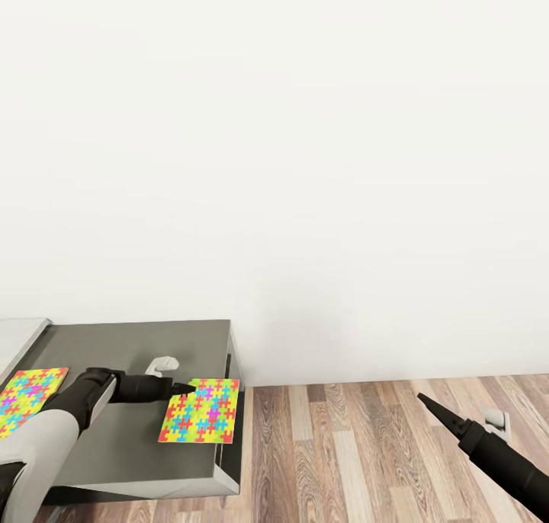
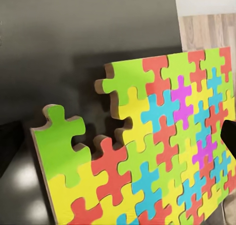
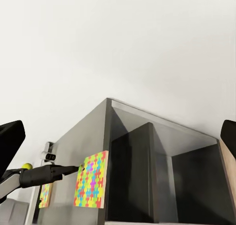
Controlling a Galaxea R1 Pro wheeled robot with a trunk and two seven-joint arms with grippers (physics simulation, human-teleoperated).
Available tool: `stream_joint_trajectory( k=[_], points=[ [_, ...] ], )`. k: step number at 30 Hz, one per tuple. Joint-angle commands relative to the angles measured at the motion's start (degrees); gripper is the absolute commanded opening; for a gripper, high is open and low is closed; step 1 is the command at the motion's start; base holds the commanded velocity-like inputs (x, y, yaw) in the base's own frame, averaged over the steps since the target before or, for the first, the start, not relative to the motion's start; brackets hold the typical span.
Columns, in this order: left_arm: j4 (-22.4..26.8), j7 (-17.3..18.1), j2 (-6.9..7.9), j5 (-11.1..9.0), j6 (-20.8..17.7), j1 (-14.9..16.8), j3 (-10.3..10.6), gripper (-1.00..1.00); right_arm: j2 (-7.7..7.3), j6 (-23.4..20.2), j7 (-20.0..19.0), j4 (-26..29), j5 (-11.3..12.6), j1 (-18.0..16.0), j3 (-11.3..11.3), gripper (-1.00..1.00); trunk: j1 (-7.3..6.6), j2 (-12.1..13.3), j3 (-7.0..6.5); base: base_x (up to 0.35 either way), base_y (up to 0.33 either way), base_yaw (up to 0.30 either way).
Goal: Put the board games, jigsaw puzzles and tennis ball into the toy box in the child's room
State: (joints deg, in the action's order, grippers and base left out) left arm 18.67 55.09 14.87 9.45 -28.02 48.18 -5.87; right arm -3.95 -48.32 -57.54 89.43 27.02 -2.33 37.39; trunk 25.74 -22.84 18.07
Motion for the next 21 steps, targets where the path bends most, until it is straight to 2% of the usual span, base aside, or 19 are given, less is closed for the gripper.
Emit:
stream_joint_trajectory(
  k=[1, 9, 17, 21],
  points=[
    [-3.11, 0.19, 0.05, 1.43, -0.20, -0.01, 0.02, 1.00, 0.00, -0.28, -0.11, -0.01, 0.11, -0.05, 0.05, 1.00, 0.04, -0.08, 0.11, 0.000, 0.000, 0.000],
    [-2.93, 0.19, 1.00, 1.36, -0.12, -0.01, -0.35, 1.00, 0.00, -0.28, -0.11, -0.04, 0.14, -0.05, 0.05, 1.00, 0.04, -0.08, 0.11, 0.000, 0.000, 0.000],
    [-2.15, 0.36, 3.83, 0.79, -0.18, 0.09, -0.94, 1.00, 0.00, -0.22, -0.11, -0.04, 0.06, -0.05, 0.05, 1.00, 0.04, -0.08, 0.11, 0.000, 0.000, 0.000],
    [-0.24, 1.06, 4.74, 0.58, -0.59, 0.14, -1.38, 1.00, 0.00, -0.20, -0.11, -0.04, -0.07, -0.05, 0.05, 1.00, 0.04, -0.08, 0.11, 0.000, 0.000, 0.000]
  ],
)
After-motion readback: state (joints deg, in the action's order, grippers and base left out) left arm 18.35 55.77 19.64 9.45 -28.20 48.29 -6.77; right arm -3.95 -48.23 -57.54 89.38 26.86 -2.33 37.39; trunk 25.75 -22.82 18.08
